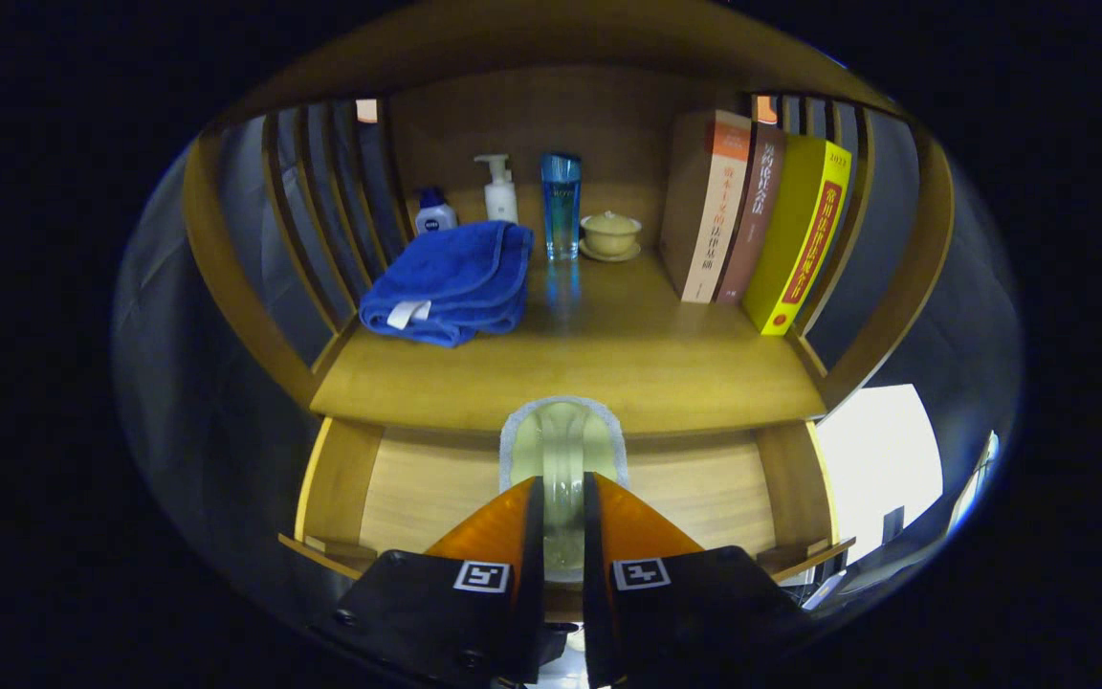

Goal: Pull open the drawer, take out the items inside it, and place them on the countertop above the cabinet.

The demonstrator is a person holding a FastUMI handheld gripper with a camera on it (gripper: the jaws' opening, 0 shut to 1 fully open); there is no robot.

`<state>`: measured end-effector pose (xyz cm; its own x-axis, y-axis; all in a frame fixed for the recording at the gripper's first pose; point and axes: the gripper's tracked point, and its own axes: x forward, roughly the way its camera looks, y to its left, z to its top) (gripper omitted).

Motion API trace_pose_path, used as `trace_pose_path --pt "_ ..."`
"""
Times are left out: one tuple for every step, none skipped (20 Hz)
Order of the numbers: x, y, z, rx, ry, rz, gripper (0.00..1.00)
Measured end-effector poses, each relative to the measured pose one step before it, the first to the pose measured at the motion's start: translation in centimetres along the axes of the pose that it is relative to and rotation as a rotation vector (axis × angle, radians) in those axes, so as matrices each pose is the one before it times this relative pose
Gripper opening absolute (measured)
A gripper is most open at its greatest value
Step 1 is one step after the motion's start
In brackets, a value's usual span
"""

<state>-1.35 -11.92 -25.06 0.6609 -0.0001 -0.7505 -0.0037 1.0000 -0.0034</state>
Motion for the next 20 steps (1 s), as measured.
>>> trace_pose_path --pt "0.005 -0.277 0.865 -0.00004 -0.00322 -0.00523 0.26" --pt "0.173 -0.336 0.769 -0.0014 -0.00501 -0.00578 0.26" --pt "0.46 -0.314 0.783 -0.00222 -0.00486 -0.00834 0.26" --pt "0.63 -0.294 0.723 0.00349 -0.00342 -0.00855 0.26" --pt "0.724 -0.242 0.676 0.00516 -0.0041 -0.00622 0.26" --pt "0.912 -0.42 0.618 0.0044 0.00046 -0.01133 0.26" --pt "1.0 -0.319 0.67 0.0041 -0.00288 -0.01026 0.26" --pt "1.313 -0.368 0.553 0.00775 -0.00362 -0.01067 0.26" --pt "1.158 -0.185 0.334 0.00493 0.00513 -0.00661 0.26" --pt "1.138 -0.264 0.411 -0.00125 0.00666 -0.00879 0.26" --pt "1.078 -0.456 0.286 -0.0029 0.00634 -0.01494 0.26" --pt "1.241 -0.369 0.282 -0.00551 0.00846 -0.01256 0.26" --pt "1.106 -0.186 0.251 -0.0029 0.00756 -0.00893 0.26" --pt "1.198 -0.046 0.363 0.00012 -0.00041 -0.00646 0.26" --pt "0.907 -0.151 0.277 -0.00412 0.00312 -0.00978 0.26" --pt "0.761 -0.311 0.074 -0.00841 0.00473 -0.00827 0.26" --pt "0.59 0.013 -0.088 -0.00564 0.00408 -0.00075 0.26" --pt "0.618 0.0 -0.186 0.00083 0.00775 -0.00331 0.26" --pt "0.304 0.142 -0.181 0.00486 0.00238 0.00542 0.26" --pt "0.172 -0.005 0.021 0.00919 -0.00615 0.00352 0.26"
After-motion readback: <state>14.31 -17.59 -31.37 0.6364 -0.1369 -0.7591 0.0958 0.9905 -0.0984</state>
